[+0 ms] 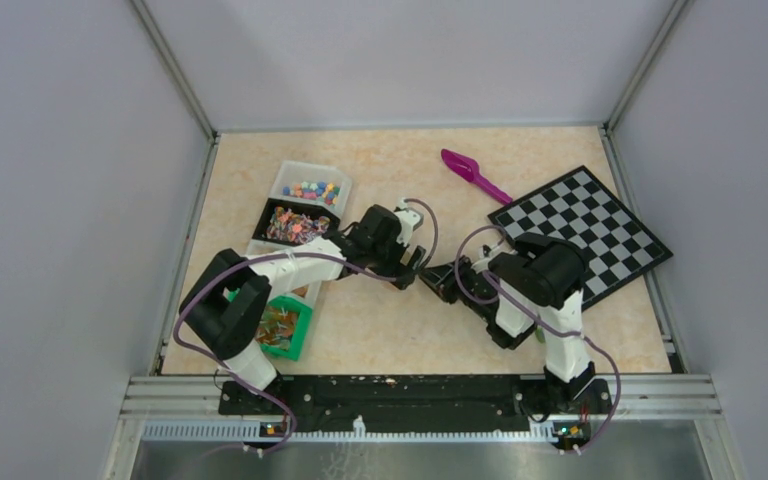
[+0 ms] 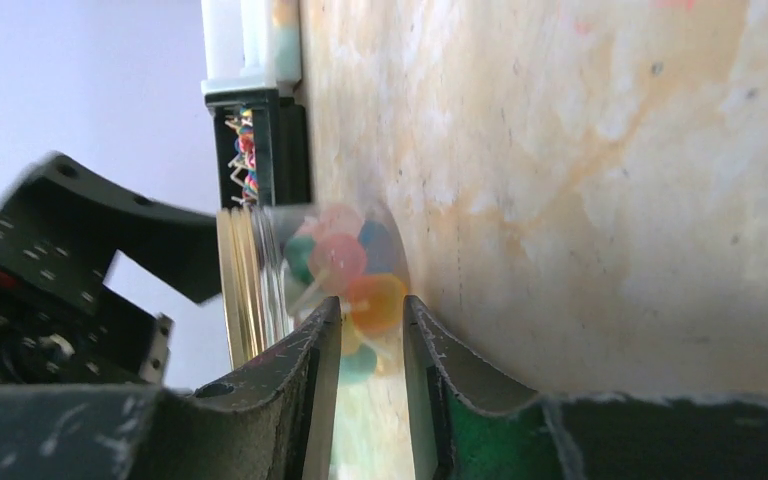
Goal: Pack the candies
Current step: Screw the bottle lid onto the packing bottle.
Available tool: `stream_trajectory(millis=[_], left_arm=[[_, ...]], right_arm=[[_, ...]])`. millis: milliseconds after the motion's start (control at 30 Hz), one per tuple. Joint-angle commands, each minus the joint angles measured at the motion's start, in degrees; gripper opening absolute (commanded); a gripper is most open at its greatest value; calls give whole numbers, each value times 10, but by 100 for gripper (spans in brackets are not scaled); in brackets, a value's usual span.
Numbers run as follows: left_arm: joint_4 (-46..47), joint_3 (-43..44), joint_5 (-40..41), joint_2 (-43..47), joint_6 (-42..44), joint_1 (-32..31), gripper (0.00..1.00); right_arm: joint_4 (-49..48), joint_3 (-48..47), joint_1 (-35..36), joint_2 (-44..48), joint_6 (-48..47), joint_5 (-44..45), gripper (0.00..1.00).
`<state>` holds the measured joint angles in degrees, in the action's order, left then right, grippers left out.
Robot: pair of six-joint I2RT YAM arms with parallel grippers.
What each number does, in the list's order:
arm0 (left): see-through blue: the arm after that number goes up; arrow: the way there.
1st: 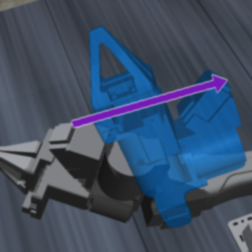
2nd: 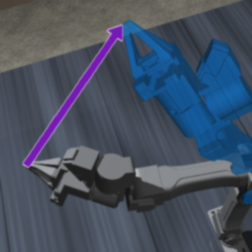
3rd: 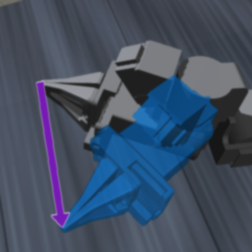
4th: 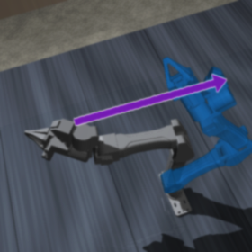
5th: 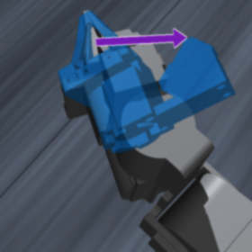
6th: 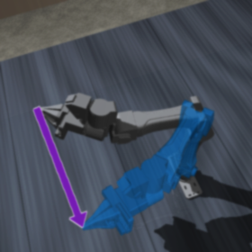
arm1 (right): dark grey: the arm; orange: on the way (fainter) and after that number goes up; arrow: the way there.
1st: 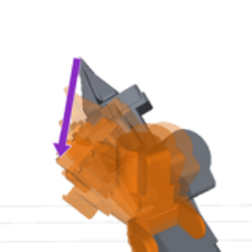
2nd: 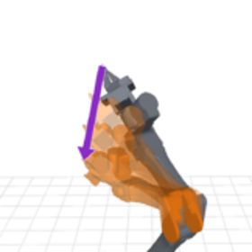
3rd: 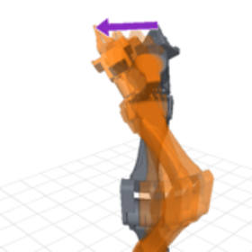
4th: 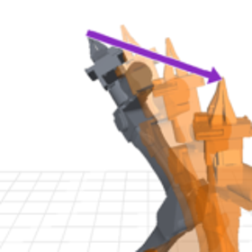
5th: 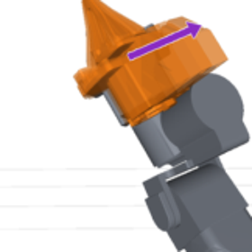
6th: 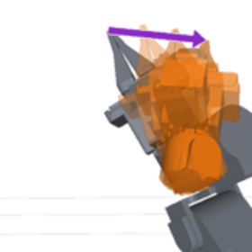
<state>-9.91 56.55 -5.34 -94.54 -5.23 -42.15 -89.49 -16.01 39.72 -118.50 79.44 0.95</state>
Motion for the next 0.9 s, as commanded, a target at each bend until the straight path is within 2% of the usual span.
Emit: stream_trajectory(millis=[0, 267, 367, 500, 633, 767, 867], left_arm=[[-95, -17, -35, -5, 0, -7, 99], [-110, 57, -27, 8, -3, -7, 99], [-112, 83, -32, 17, -3, -6, 99], [-120, 97, -25, 31, 0, -6, 99], [-133, 97, -4, 49, 7, -2, 99], [-138, 87, 34, 77, -12, 12, 99], [-129, 68, 30, 115, -40, 36, 99]], right_arm=[[-90, -10, -18, -8, -39, 12, 29], [-64, 16, -30, 59, -84, 9, 29], [-26, 18, -31, 99, -113, 2, 36], [70, 15, -31, 179, -162, 1, 47], [212, -2, -31, 269, -205, 6, 56], [330, -26, -30, 353, -251, 9, 56], [407, -45, -29, 403, -292, 3, 50]])
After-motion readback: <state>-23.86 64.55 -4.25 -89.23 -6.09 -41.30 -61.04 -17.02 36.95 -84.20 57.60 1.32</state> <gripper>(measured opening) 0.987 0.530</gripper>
